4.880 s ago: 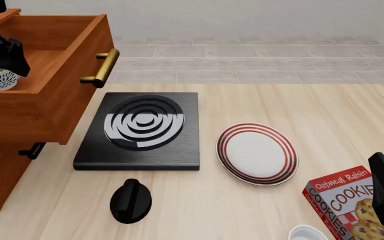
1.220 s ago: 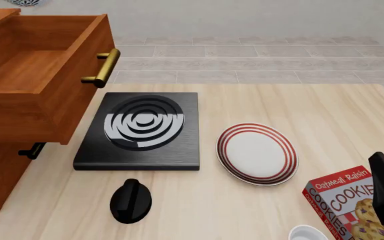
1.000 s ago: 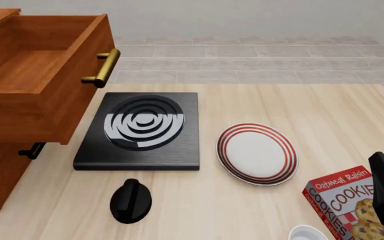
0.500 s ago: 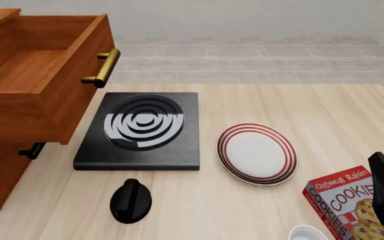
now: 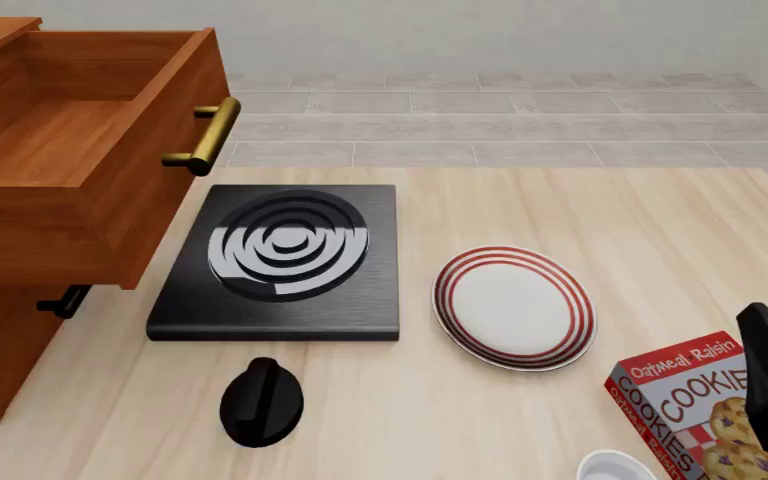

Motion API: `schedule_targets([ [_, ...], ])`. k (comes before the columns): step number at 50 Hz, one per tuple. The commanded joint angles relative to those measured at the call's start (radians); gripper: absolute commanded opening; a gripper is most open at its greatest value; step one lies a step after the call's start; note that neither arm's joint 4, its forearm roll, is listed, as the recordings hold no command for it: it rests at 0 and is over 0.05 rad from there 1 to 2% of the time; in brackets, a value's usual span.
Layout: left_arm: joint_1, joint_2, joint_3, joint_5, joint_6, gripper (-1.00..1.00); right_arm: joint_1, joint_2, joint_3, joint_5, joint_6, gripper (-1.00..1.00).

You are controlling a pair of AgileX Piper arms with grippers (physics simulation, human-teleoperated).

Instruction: Pick the akita bowl in the top layer of the wooden cabinet and place it on the plate.

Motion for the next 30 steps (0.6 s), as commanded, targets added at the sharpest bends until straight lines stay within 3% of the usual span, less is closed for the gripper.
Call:
schedule_targets([
  [1,-0.058,0.024,0.000,-0.030,-0.014,-1.00,0.004,0.000,-0.001,-0.002,-0.006,1.00],
  [30,-0.118,0.073,0.127,-0.138,0.001,-1.00,0.008,0.000,-0.001,-0.004,-0.011,1.00],
])
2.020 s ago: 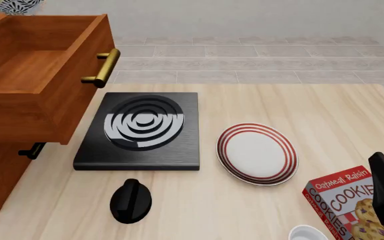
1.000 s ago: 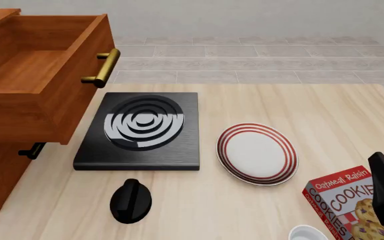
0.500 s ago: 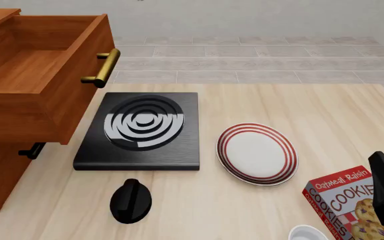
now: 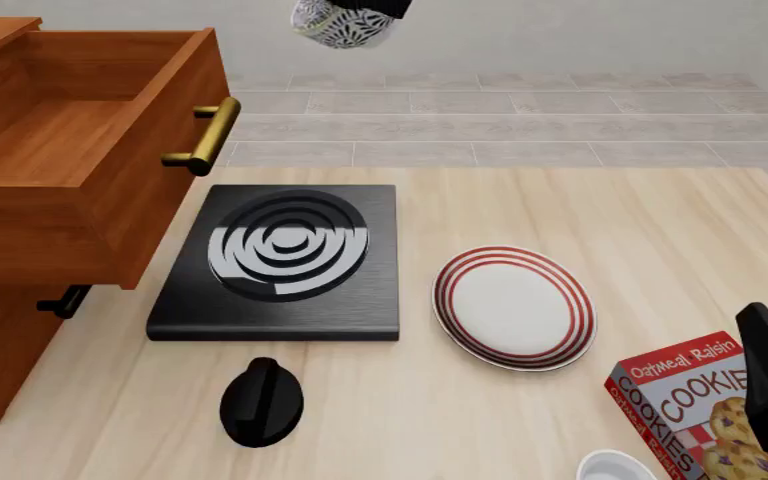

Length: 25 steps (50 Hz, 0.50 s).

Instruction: Pick the akita bowl in the top layer of the wooden cabinet and place it on the plate.

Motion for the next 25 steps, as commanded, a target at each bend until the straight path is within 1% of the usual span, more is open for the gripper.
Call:
schedule_targets([
  [1,-0.023,0.012,0.060,-0.051,0.009,-1.00,0.001,0.000,-0.001,0.000,-0.001,1.00],
  [6,-0.030,0.018,0.086,-0.071,0.011,-1.00,0.000,0.000,-0.001,0.000,-0.001,1.00],
  [16,-0.048,0.033,0.176,-0.136,0.013,-1.00,-0.003,0.000,0.000,-0.001,0.002,1.00],
  [25,-0.058,0.044,0.214,-0.170,0.006,-1.00,-0.003,0.000,0.000,-0.002,0.002,1.00],
])
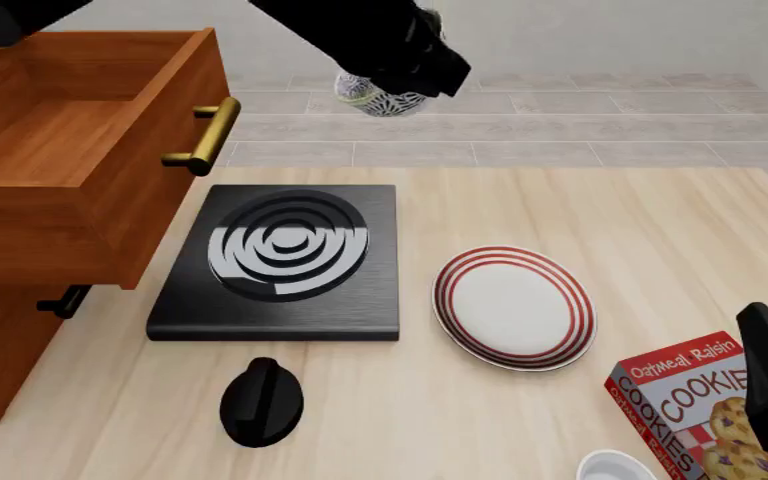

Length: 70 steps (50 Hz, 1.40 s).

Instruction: Pick the akita bowl in the top layer of the wooden cabinet and place it on the plate.

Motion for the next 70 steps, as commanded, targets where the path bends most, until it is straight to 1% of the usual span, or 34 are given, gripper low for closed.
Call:
schedule_targets([
  [1,-0.015,0.012,0.053,-0.049,-0.001,-1.00,-0.001,0.000,0.000,0.000,0.000,1.00],
  [15,-0.047,0.046,0.084,-0.092,0.007,-1.00,0.000,0.000,-0.002,-0.001,-0.002,1.00],
  [30,-0.055,0.102,0.124,-0.146,0.020,-1.00,-0.002,0.000,0.000,-0.004,-0.002,1.00],
  [51,-0.067,0.178,0.113,-0.181,0.036,-1.00,-0.005,0.000,-0.001,-0.005,-0.002,1.00],
  [70,-0.104,0.265,0.078,-0.211,0.023,-1.00,-0.011,0.000,-0.002,-0.004,0.005,1.00],
])
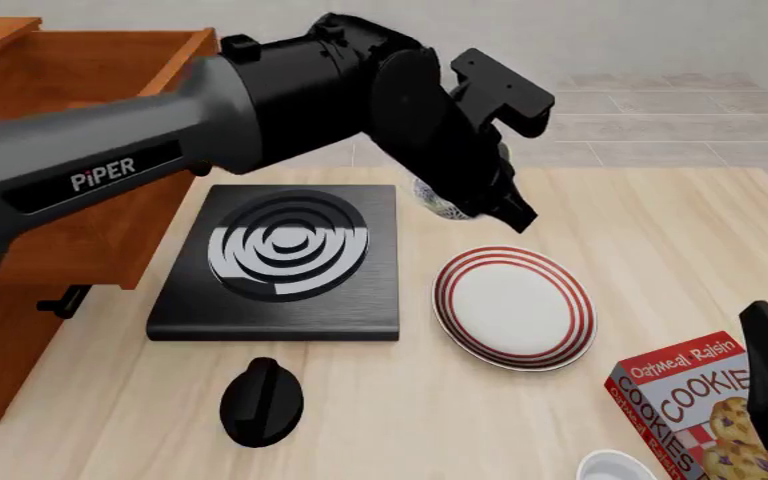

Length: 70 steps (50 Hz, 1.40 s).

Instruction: Pick the akita bowl in the top layer of the wooden cabinet and place it on the plate.

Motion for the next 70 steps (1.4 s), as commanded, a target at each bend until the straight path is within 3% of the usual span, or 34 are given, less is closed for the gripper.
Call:
schedule_targets([
  [1,-0.020,0.049,-0.023,-0.023,-0.005,-1.00,-0.004,0.000,-0.001,0.000,0.004,1.00],
  [70,-0.058,0.244,-0.059,-0.106,-0.014,-1.00,-0.016,0.000,-0.001,0.002,0.020,1.00],
])
